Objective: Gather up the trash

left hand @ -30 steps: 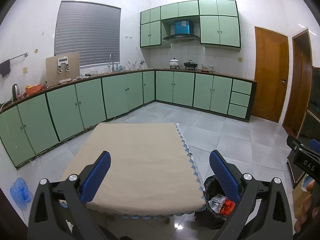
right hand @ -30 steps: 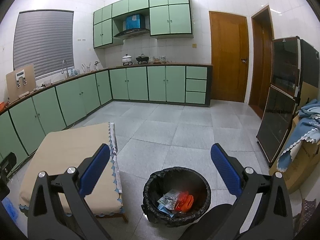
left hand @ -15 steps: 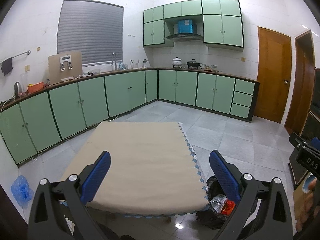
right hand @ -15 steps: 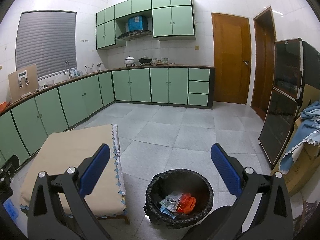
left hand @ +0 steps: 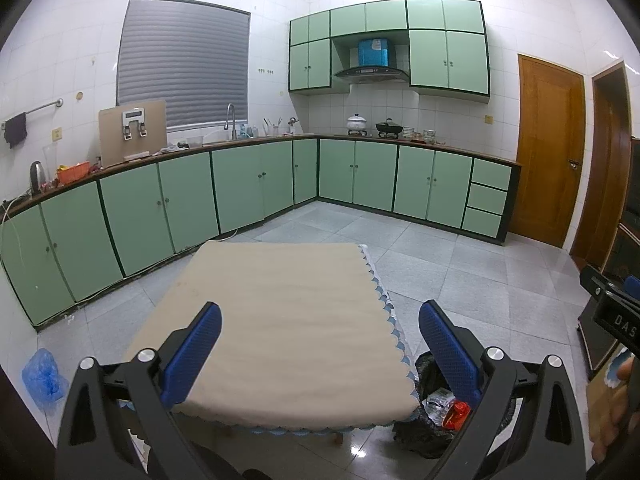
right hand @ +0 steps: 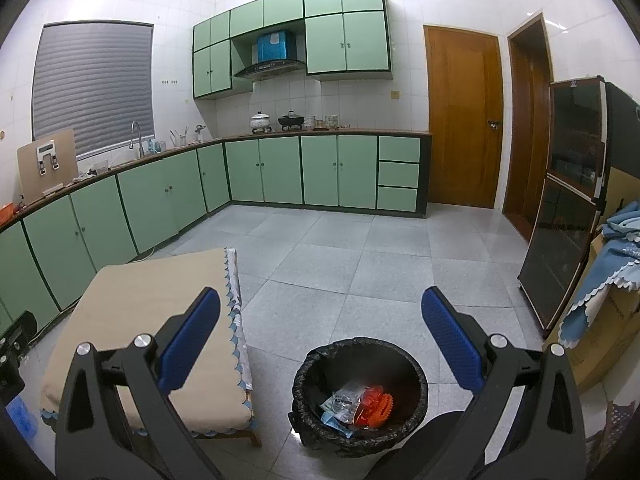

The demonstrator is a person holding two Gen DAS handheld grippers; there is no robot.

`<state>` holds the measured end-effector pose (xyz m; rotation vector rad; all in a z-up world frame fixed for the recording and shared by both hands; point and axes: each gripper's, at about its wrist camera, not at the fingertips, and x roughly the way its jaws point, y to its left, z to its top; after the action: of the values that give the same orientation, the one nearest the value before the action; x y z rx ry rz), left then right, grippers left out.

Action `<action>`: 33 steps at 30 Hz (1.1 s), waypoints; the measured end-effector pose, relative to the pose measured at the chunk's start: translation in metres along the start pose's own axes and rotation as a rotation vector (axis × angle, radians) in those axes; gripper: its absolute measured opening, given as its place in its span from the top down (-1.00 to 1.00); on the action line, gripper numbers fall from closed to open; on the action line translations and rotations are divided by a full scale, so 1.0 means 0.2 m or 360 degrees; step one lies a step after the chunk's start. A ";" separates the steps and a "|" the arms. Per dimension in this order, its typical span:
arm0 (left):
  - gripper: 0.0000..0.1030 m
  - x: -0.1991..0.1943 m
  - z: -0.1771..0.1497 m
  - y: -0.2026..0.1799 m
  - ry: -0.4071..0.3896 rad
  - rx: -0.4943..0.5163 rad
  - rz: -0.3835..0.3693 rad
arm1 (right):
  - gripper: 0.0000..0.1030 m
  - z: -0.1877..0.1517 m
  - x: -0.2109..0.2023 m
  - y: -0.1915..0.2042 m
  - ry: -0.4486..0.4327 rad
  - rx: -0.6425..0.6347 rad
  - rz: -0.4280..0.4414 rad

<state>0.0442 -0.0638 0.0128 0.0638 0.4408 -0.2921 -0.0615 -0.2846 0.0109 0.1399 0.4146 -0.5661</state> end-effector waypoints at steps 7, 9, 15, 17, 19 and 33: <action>-0.88 0.01 -0.01 -0.01 0.0008 -0.0002 0.0000 | -0.90 0.00 0.00 0.00 0.0003 0.0002 -0.0002; -0.88 0.01 -0.01 -0.01 0.0009 -0.0002 0.0000 | -0.90 0.00 0.00 0.00 0.0004 0.0002 -0.0003; -0.88 0.01 -0.02 -0.02 0.0015 -0.0006 0.0004 | -0.90 0.00 0.00 -0.01 0.0009 0.0005 -0.0002; -0.88 0.01 -0.02 -0.02 0.0014 -0.0007 0.0004 | -0.90 0.00 0.00 -0.01 0.0010 0.0004 -0.0004; -0.88 0.01 -0.02 -0.02 0.0014 -0.0007 0.0005 | -0.90 0.00 0.00 -0.01 0.0013 0.0004 -0.0002; -0.88 0.02 -0.02 -0.02 0.0017 -0.0008 0.0002 | -0.90 0.00 0.00 0.00 0.0010 0.0006 -0.0004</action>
<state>0.0438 -0.0685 0.0076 0.0609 0.4520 -0.2893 -0.0614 -0.2856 0.0100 0.1446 0.4199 -0.5688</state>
